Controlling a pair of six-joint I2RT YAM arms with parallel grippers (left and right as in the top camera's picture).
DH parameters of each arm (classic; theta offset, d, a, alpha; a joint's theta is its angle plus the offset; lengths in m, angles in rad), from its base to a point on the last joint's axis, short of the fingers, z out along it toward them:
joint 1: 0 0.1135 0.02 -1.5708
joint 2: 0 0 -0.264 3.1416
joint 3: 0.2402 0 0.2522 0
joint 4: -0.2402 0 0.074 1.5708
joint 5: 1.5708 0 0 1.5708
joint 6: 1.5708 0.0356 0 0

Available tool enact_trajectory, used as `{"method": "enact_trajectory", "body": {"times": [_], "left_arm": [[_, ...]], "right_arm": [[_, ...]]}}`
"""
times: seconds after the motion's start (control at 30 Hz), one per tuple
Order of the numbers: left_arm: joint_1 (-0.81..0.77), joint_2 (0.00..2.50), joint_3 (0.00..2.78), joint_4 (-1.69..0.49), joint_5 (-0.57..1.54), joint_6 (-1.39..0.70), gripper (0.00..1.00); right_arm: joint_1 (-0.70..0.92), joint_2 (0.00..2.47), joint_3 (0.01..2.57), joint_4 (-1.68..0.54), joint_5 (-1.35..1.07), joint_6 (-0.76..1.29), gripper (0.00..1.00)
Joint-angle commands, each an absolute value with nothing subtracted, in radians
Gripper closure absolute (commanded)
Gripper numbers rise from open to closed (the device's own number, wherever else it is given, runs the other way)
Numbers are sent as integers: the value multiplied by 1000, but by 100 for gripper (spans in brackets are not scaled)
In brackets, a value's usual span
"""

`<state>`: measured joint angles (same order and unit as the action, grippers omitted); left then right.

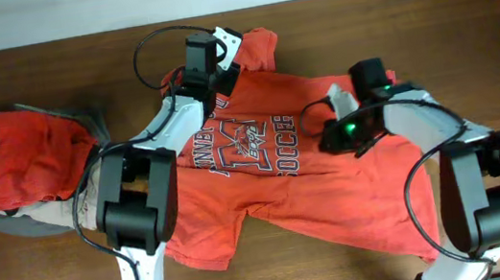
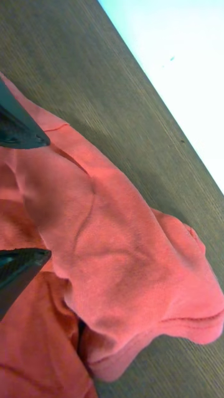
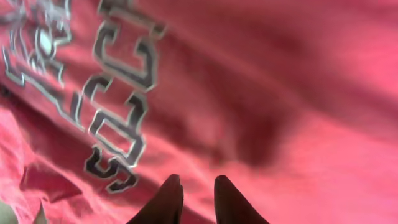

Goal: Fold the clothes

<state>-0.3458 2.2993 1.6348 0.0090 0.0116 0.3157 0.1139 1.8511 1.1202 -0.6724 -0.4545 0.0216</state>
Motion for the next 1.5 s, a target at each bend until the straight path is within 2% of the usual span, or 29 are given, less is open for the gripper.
{"method": "enact_trajectory", "body": {"times": [0.0,0.17,0.27,0.33,0.37,0.47,0.6,0.77,0.87,1.1,1.27,1.33,1.47], "left_arm": [[-345,2347,1650,19,24,362,48],[-345,2369,1650,39,23,377,49],[-344,2383,1650,67,13,397,59],[-344,2389,1650,95,-38,398,89],[-344,2390,1650,112,-62,398,95],[-343,2390,1654,155,-89,398,96],[-313,2390,1711,155,-253,352,98],[-225,2390,1816,53,-316,230,99],[-144,2390,1903,-68,-329,152,92],[-95,2389,1987,-293,-286,157,66],[-114,2364,2000,-386,-284,193,62],[-134,2336,2000,-419,-273,211,48],[-195,2244,2000,-539,-278,241,47]], "right_arm": [[157,1855,1105,-669,-430,39,77],[179,1855,1104,-665,-381,84,77],[178,1855,1104,-669,-381,87,77],[178,1855,1104,-674,-381,87,77],[178,1855,1103,-678,-381,87,77],[178,1855,1102,-694,-380,87,77],[179,1855,1093,-704,-358,87,78],[178,1855,1068,-702,-329,87,78],[178,1855,1046,-690,-327,86,78],[178,1855,1034,-672,-311,87,78],[173,1854,1034,-673,-301,118,78],[167,1854,1034,-673,-302,127,78],[150,1832,1043,-694,-302,133,77]]}}
